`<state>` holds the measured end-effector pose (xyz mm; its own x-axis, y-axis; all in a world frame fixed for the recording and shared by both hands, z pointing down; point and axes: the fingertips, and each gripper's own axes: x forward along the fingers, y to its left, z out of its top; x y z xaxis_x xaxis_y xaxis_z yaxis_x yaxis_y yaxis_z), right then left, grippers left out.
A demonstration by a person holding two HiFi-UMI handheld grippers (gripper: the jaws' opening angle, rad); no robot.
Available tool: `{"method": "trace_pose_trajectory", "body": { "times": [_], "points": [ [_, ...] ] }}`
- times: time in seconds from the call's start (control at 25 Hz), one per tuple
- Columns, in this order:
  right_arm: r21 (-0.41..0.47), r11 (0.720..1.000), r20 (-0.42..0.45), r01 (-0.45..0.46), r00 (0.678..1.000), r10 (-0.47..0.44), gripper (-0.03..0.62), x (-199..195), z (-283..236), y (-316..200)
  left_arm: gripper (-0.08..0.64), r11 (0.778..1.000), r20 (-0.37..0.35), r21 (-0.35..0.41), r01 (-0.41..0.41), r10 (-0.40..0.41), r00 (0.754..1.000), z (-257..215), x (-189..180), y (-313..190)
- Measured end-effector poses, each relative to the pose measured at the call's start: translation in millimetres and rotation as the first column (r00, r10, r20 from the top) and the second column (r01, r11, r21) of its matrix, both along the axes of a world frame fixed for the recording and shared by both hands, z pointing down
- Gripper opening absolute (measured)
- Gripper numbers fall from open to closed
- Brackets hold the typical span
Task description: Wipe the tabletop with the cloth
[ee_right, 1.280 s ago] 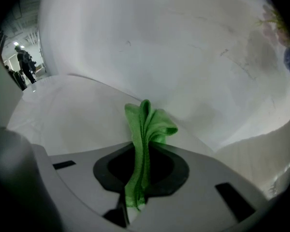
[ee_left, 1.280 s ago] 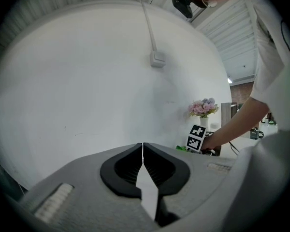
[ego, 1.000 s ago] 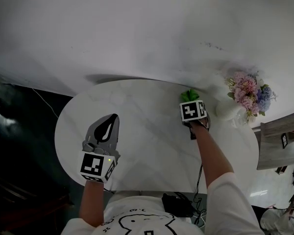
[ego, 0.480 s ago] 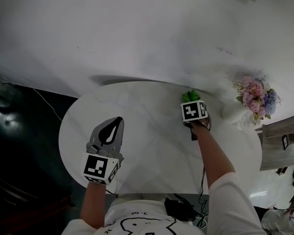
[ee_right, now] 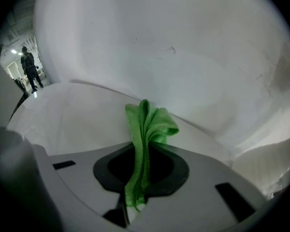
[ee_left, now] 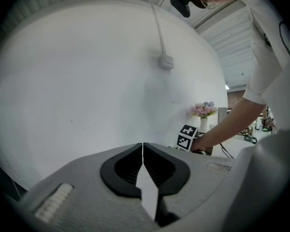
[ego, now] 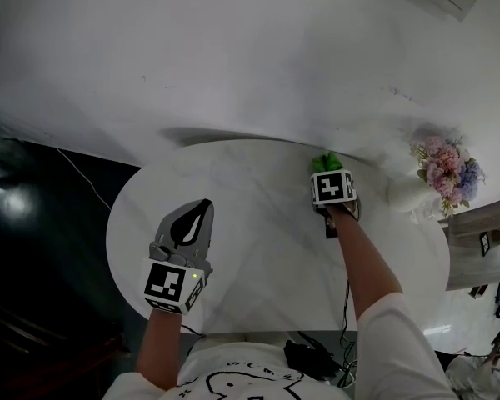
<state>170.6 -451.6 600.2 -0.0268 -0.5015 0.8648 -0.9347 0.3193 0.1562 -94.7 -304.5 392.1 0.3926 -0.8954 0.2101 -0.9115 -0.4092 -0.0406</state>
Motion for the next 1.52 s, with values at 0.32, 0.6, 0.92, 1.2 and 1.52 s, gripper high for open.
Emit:
{"method": "trace_pose_trajectory", "body": {
  "times": [0.32, 0.6, 0.92, 1.2, 1.52],
  "points": [
    [0.002, 1.000, 0.007, -0.020, 1.000, 0.020, 0.043, -26, 0, -5, 0.020, 1.000, -0.018, -0.004, 0.009, -0.010, 1.000, 1, -30, -2],
    [-0.010, 1.000, 0.029, -0.023, 0.999, 0.023, 0.043, -53, 1, -6, 0.020, 0.999, -0.028, 0.007, 0.040, -0.040, 0.999, -1, -58, -1],
    [-0.016, 1.000, 0.047, -0.020, 0.999, 0.020, 0.043, -86, 1, -8, 0.021, 0.998, -0.034, 0.012, 0.065, -0.064, 0.997, -4, -87, 5],
    [-0.021, 1.000, 0.067, -0.007, 0.998, 0.009, 0.043, -115, 2, -6, 0.021, 0.997, -0.038, 0.016, 0.079, -0.079, 0.996, -6, -107, 11],
    [-0.015, 1.000, 0.095, 0.024, 0.995, -0.023, 0.043, -155, 1, -5, 0.021, 0.994, -0.053, 0.020, 0.107, -0.106, 0.993, -5, -136, 21]
  ]
}}
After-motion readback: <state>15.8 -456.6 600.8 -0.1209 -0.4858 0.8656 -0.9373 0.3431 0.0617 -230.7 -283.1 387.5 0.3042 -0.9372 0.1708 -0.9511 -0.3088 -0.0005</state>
